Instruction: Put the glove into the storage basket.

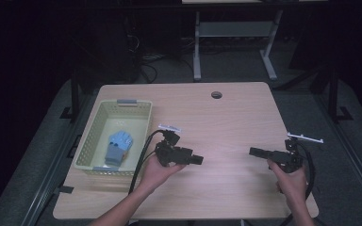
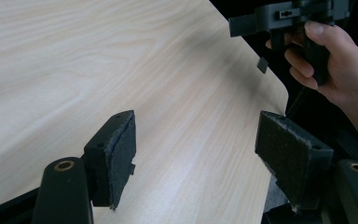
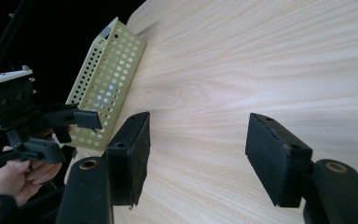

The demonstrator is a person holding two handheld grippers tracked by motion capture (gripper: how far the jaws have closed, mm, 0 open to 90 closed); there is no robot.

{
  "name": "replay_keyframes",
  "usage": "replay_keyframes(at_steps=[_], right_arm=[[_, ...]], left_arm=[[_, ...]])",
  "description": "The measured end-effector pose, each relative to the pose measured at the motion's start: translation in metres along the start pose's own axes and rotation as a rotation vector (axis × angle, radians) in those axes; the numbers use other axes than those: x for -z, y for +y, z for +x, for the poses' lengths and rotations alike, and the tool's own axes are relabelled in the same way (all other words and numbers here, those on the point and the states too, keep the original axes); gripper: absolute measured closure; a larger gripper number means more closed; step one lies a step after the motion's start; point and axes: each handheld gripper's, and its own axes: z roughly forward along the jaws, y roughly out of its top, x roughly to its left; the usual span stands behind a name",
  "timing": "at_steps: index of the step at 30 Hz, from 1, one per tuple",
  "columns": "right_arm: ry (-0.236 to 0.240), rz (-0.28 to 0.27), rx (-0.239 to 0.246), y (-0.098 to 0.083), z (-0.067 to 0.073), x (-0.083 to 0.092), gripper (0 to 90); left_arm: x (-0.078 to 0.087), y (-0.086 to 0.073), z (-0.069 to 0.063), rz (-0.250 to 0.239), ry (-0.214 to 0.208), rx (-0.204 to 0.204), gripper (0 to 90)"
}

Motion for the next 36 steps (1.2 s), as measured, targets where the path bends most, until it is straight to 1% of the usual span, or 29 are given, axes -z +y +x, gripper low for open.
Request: replay_keyframes(at_steps=[2,6,9,13,17,20,21,22,23,24,25,27,29,30,34,36], right_arm=[[0.001,-0.007,-0.004,-0.001,-0.002,0.002,39.9],[-0.004,-0.012,0.005,-0.006,-0.006,0.006,40.2],[0.008,-0.017,0.002,-0.009,-0.008,0.007,40.2],[0.028,-0.036,0.009,-0.010,-0.010,0.011,40.1],[0.018,-0.042,0.014,-0.012,-0.012,0.015,40.2],[0.023,-0.047,0.007,-0.016,-0.014,0.017,40.2],[0.021,-0.047,0.013,-0.018,-0.014,0.018,40.2],[0.025,-0.048,0.012,-0.019,-0.015,0.018,40.2],[0.028,-0.049,0.013,-0.021,-0.015,0.018,40.1],[0.026,-0.043,0.017,-0.023,-0.015,0.018,40.2],[0.021,-0.042,0.024,-0.025,-0.015,0.017,40.1],[0.024,-0.025,0.024,-0.028,-0.015,0.016,39.6],[0.020,-0.017,0.036,-0.030,-0.014,0.015,39.4],[0.022,-0.014,0.037,-0.032,-0.013,0.014,39.4],[0.033,-0.010,0.044,-0.038,-0.013,0.011,39.3],[0.041,-0.004,0.046,-0.040,-0.012,0.010,39.1]], left_arm=[[-0.002,-0.003,-0.003,0.000,0.000,-0.010,28.5],[-0.006,-0.011,-0.006,0.005,-0.010,-0.019,28.4],[-0.008,-0.017,-0.008,0.017,-0.013,-0.024,28.0],[-0.011,-0.026,-0.010,0.019,-0.020,-0.026,27.9],[-0.012,-0.033,-0.012,0.019,-0.029,-0.027,27.9],[-0.012,-0.039,-0.013,0.015,-0.038,-0.027,27.8],[-0.012,-0.041,-0.013,0.013,-0.039,-0.030,27.8],[-0.011,-0.043,-0.013,0.013,-0.045,-0.023,27.7],[-0.011,-0.045,-0.013,0.006,-0.060,-0.016,27.5],[-0.009,-0.046,-0.012,-0.004,-0.081,-0.001,27.3],[-0.008,-0.048,-0.012,-0.017,-0.092,0.009,27.2],[-0.007,-0.052,-0.012,-0.023,-0.094,0.006,27.2],[-0.006,-0.057,-0.011,-0.040,-0.104,0.016,27.2],[-0.005,-0.059,-0.011,-0.043,-0.102,0.016,27.1],[-0.005,-0.071,-0.013,-0.045,-0.076,-0.009,26.1],[-0.006,-0.077,-0.014,-0.046,-0.072,-0.025,25.7]])
